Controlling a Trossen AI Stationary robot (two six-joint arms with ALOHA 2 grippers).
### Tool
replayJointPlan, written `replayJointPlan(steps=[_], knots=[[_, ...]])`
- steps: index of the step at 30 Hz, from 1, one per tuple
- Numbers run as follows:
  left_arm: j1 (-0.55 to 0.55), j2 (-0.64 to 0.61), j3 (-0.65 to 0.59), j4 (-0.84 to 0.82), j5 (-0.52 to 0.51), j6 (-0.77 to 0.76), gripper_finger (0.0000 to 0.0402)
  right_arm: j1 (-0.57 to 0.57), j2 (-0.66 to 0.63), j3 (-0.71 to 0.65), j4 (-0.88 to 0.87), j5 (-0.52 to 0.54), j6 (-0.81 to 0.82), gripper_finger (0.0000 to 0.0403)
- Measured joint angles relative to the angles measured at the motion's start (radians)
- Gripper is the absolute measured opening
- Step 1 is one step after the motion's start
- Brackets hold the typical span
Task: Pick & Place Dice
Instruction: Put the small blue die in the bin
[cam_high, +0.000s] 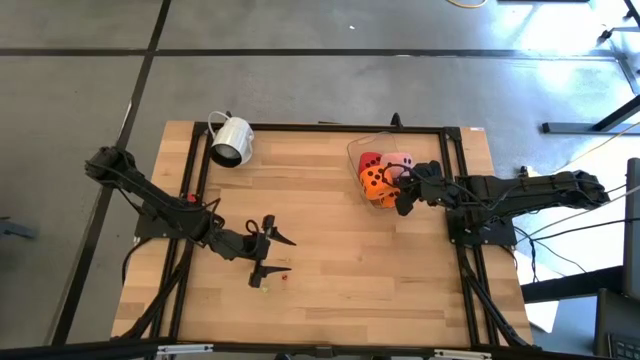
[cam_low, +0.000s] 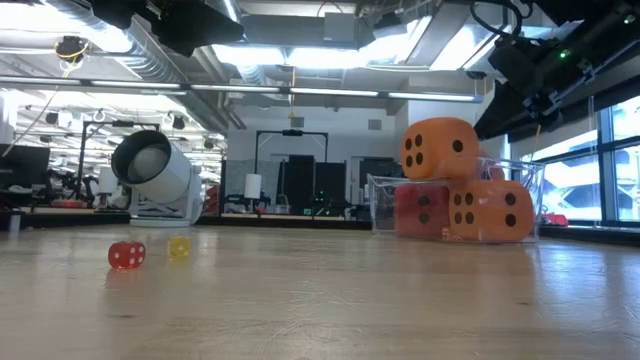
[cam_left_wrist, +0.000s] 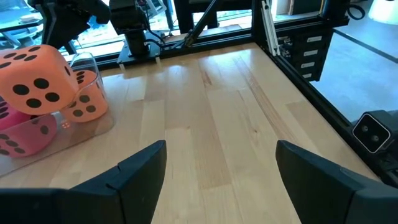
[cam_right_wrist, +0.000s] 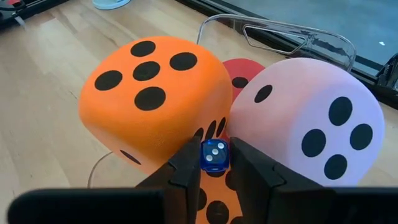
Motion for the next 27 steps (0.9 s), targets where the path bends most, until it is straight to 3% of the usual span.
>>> replayJointPlan(steps=[12,27], knots=[[0.000,0.000,0.000,0.000,0.000,-0.002,0.0294,0.000,0.000,0.000,0.000,0.001,0.000,0.0153],[0.000,0.000,0.000,0.000,0.000,-0.002,0.0294,0.000,0.000,0.000,-0.001,0.003,0.047,0.0160]])
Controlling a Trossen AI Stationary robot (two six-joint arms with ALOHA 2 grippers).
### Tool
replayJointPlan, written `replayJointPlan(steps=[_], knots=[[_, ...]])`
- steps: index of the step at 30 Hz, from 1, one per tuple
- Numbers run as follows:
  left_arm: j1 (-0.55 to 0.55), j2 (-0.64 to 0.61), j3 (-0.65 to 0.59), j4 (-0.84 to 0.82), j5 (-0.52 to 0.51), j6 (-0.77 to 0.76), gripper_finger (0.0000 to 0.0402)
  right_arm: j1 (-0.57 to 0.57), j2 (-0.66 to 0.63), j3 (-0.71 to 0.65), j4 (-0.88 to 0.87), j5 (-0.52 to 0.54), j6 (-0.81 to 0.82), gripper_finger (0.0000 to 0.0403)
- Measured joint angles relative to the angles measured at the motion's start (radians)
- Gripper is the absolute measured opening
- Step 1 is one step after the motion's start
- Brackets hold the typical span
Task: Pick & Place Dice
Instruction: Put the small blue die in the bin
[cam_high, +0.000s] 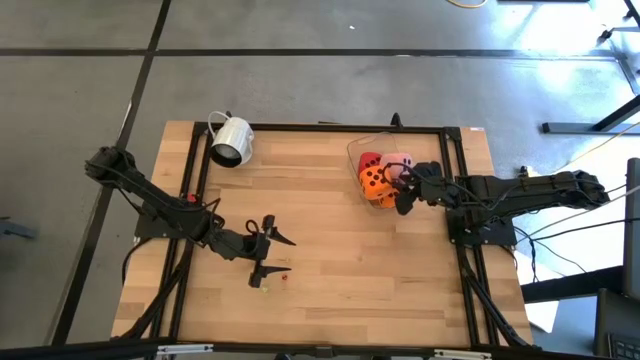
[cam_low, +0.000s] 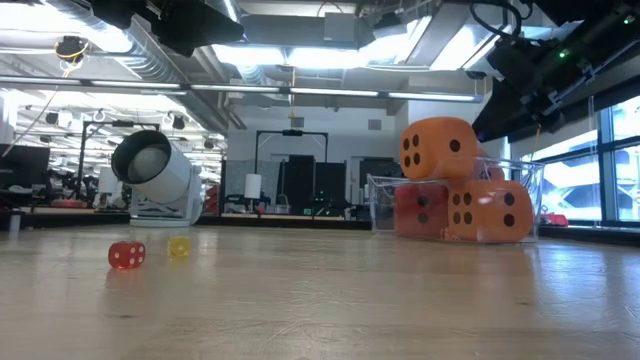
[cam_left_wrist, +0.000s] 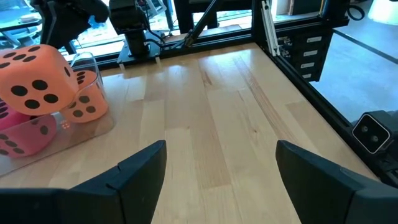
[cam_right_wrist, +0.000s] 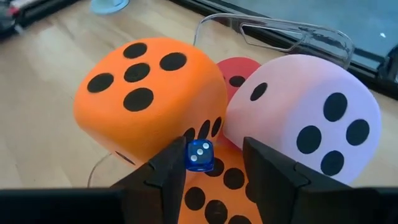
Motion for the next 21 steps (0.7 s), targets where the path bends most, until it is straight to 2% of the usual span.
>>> replayJointPlan(steps=[9,21], knots=[[0.000,0.000,0.000,0.000,0.000,0.000,0.0294,0.000,0.000,0.000,0.000,0.046,0.220,0.0160],[0.000,0.000,0.000,0.003,0.000,-0.015,0.0294,0.000,0.000,0.000,0.000,0.050,0.505,0.0160]])
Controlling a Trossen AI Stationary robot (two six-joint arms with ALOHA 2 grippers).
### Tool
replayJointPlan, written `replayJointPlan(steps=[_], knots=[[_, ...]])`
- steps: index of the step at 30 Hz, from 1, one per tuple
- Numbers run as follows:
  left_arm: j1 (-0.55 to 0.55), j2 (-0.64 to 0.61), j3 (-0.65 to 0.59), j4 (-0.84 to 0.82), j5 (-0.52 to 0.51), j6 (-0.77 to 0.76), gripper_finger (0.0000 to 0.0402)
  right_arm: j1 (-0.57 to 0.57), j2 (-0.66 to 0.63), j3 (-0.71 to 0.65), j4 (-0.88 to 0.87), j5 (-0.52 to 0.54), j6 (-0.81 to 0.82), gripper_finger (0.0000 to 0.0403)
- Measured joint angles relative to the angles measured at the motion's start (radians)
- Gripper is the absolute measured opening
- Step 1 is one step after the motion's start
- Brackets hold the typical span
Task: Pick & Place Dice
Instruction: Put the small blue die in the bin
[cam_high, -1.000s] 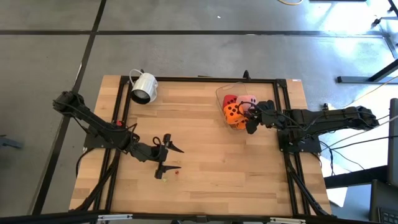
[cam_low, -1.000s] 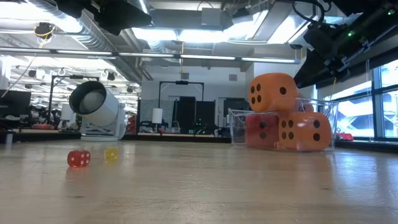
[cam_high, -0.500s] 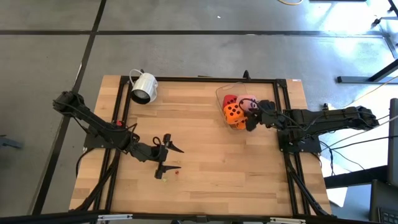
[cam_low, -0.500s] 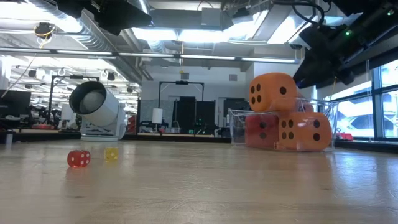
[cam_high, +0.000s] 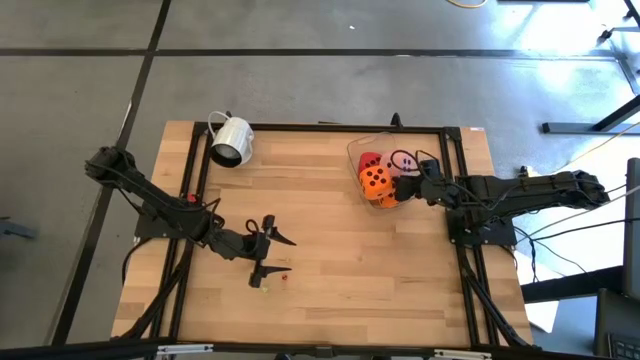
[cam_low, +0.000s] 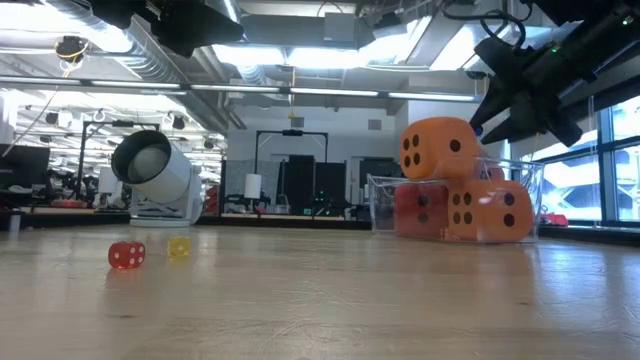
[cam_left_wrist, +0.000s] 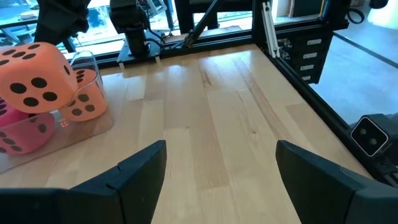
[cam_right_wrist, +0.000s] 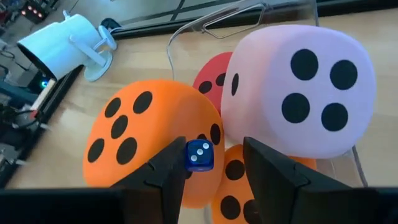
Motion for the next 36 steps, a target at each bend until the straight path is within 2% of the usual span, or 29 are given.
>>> replayJointPlan(steps=[5,21,27,36], knots=[[0.000,0.000,0.000,0.026,0.007,-0.001,0.0294,0.000,0.000,0.000,0.000,0.000,0.056,0.0160],[0.000,0.000,0.000,0.028,0.026,-0.001,0.0294,0.000,0.000,0.000,0.008,-0.004,0.412,0.0160],[0.000,0.000,0.000,0.028,0.026,-0.001,0.0294,0.000,0.000,0.000,0.070,-0.018,0.573,0.0160],[0.000,0.000,0.000,0.028,0.026,-0.001,0.0294,0.000,0.000,0.000,0.099,-0.028,0.549,0.0160]])
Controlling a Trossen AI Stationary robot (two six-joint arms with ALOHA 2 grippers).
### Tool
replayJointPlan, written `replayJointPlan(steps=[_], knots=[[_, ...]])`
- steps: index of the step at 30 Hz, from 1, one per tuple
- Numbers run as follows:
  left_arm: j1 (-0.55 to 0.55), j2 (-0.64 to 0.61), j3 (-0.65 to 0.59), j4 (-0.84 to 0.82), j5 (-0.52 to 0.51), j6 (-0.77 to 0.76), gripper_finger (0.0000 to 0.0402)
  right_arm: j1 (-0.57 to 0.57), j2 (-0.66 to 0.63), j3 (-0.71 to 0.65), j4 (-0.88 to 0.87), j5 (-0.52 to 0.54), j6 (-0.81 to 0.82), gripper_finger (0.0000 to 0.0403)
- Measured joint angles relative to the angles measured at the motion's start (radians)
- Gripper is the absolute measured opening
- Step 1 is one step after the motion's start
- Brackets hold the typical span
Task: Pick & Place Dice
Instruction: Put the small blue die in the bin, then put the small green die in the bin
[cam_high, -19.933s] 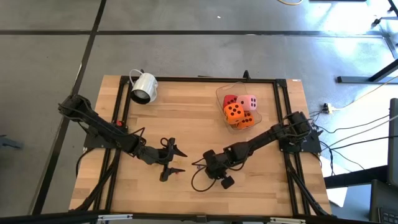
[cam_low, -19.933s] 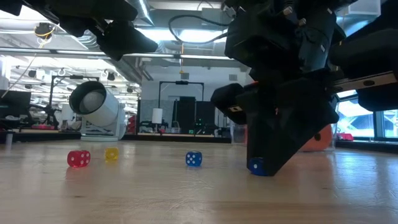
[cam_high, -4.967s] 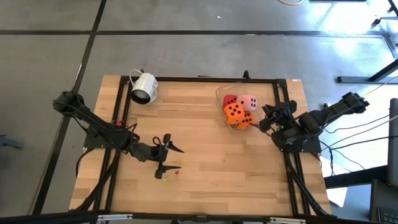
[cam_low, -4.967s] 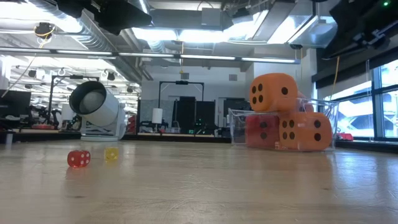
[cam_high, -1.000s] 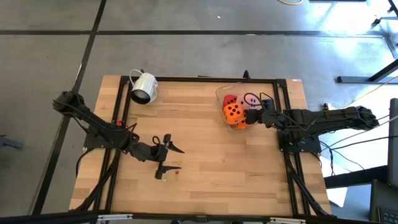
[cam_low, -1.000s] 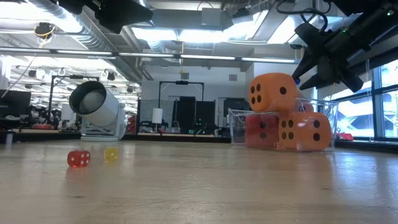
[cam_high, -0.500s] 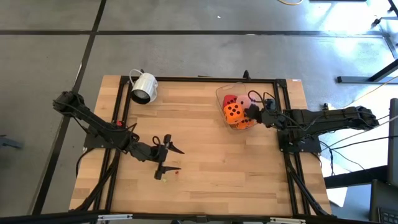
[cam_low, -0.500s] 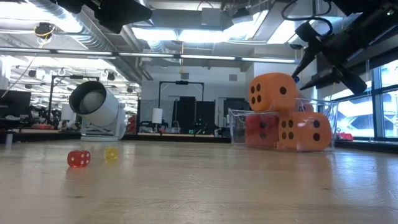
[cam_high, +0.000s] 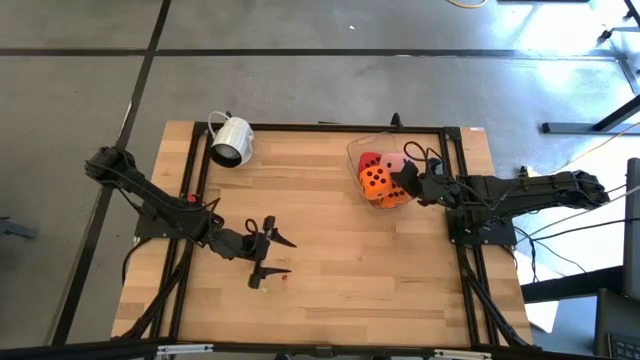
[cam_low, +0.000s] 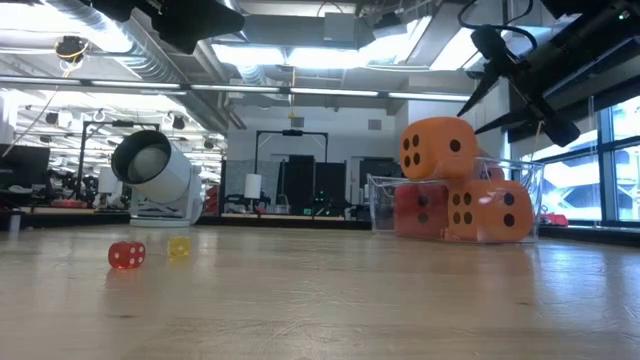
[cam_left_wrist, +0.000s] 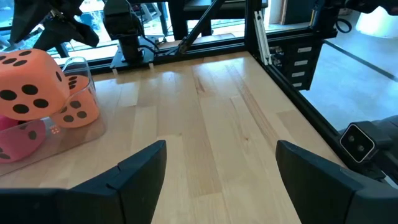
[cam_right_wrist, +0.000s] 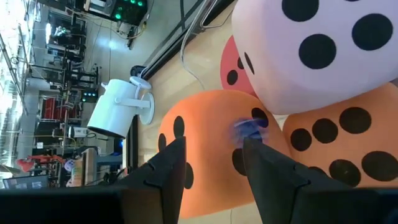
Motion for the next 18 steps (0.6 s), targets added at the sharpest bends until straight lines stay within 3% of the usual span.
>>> replayJointPlan(steps=[8,18], knots=[[0.000,0.000,0.000,0.000,0.000,0.000,0.0294,0.000,0.000,0.000,0.000,0.001,-0.091,0.0160],[0.000,0.000,0.000,0.000,0.000,0.000,0.0294,0.000,0.000,0.000,-0.001,-0.032,-0.583,0.0160]])
